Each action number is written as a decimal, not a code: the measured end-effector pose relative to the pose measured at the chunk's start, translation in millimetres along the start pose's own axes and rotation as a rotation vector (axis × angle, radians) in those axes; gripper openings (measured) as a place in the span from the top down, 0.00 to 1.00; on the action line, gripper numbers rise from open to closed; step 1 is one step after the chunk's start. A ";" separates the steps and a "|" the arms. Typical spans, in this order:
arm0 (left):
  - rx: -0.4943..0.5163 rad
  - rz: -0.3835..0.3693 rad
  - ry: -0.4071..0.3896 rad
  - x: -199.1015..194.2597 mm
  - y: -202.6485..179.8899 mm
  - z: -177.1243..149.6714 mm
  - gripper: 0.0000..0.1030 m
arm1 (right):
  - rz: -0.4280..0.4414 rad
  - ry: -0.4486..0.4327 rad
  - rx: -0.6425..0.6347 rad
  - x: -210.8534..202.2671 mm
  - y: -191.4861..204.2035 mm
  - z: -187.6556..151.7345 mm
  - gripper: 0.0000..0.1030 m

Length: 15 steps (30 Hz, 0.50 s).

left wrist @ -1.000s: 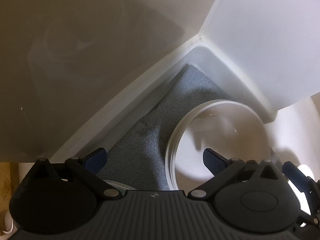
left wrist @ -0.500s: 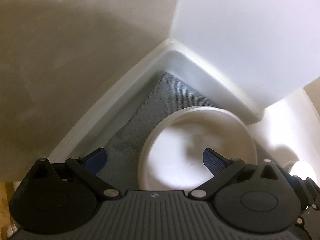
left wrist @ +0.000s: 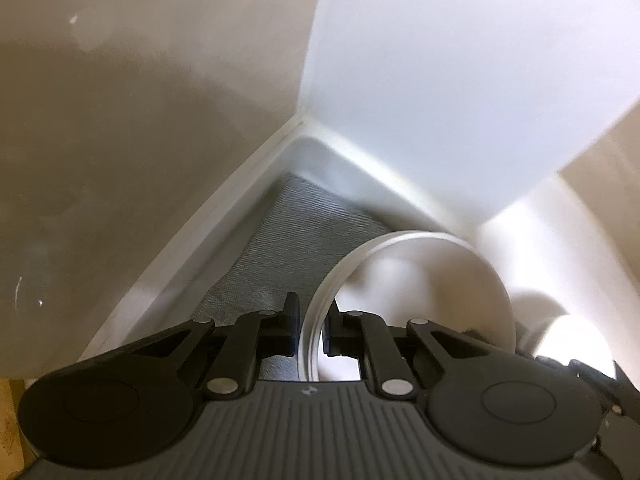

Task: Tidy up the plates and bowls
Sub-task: 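Close both grippers on the rim of the cream bowl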

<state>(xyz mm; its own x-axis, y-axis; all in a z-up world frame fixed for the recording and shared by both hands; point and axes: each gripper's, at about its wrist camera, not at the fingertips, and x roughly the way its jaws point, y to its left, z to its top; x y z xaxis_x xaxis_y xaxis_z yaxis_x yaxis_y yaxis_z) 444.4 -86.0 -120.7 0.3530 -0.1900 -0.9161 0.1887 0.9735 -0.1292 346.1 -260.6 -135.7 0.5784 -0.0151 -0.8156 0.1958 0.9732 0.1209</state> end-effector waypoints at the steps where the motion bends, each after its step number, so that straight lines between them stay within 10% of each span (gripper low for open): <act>1: 0.007 -0.011 -0.015 -7.9 -0.8 -1.2 0.89 | -0.003 -0.019 -0.002 -6.3 -0.6 -0.1 0.87; 15: 0.224 -0.218 -0.102 -107.1 -49.2 -78.8 0.89 | -0.077 -0.203 0.041 -156.5 -22.8 -64.5 0.86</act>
<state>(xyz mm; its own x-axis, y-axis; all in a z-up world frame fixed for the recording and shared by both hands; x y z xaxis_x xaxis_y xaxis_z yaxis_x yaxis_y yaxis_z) 325.0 -103.5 -46.2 0.3696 -0.4137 -0.8320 0.4626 0.8585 -0.2214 200.1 -265.6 -47.3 0.7069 -0.1389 -0.6935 0.2755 0.9572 0.0891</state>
